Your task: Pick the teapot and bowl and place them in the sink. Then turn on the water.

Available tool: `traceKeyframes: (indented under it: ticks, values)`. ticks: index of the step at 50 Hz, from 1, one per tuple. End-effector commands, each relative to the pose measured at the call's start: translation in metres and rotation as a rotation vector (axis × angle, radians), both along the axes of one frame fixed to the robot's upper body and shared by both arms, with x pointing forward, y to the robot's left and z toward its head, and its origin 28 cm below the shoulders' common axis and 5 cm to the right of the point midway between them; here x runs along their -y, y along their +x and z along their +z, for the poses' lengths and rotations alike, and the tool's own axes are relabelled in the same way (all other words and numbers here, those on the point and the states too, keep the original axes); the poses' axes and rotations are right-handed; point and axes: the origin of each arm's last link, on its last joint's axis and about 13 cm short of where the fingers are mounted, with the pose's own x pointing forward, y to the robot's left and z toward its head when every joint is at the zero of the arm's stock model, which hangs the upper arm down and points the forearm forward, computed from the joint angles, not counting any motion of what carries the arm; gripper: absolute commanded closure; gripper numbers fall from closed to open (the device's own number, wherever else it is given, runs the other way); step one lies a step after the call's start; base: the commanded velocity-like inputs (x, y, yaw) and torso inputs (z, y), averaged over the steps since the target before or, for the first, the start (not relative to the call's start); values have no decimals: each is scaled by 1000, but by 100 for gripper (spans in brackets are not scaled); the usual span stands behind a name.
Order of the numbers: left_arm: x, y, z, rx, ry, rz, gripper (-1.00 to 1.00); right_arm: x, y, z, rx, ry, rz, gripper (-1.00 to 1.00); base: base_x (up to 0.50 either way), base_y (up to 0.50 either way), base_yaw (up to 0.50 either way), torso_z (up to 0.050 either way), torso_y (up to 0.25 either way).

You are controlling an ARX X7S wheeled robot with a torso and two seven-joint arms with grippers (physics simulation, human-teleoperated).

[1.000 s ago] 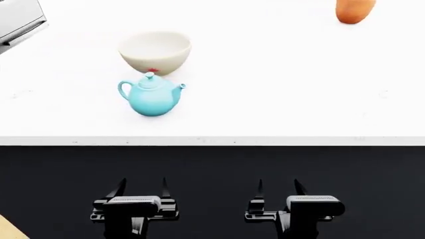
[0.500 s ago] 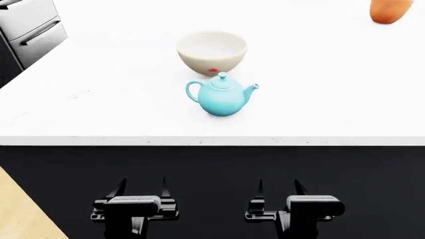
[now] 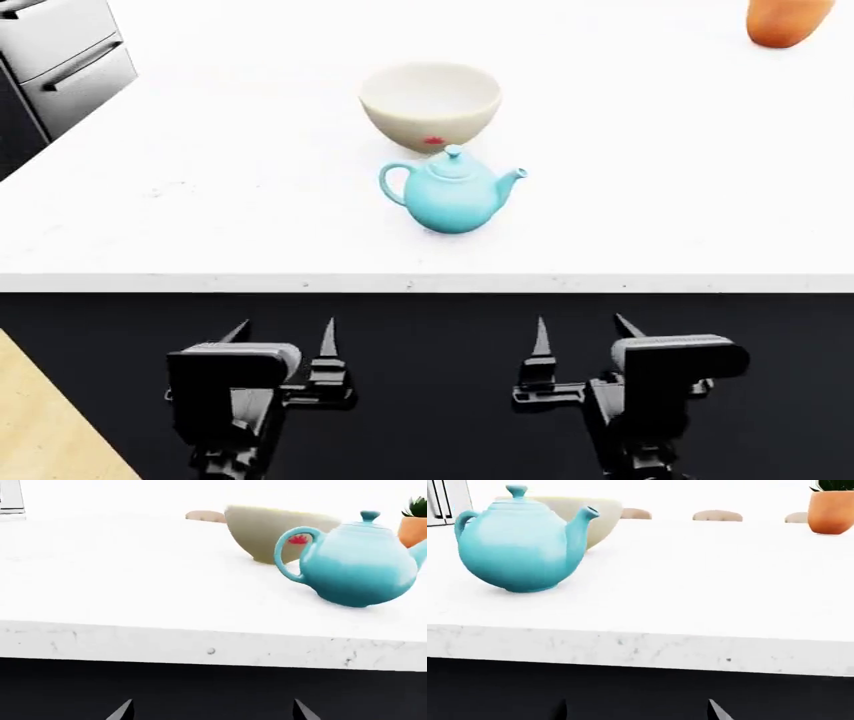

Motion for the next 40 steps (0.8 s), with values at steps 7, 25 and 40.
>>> traceKeyframes:
  ticks: [7, 25, 40]
  values:
    - [-4, -48, 135, 36, 33, -255, -100, 26, -36, 135, 80, -59, 170, -100, 0, 0, 0, 0, 0]
    - [-19, -33, 243, 22, 111, -395, -100, 30, -16, 235, 147, -29, 216, -100, 4, 0, 0, 0, 0]
    - [-27, -22, 270, 18, 179, -390, -100, 30, -8, 247, 156, -28, 234, -100, 186, 0, 0, 0, 0]
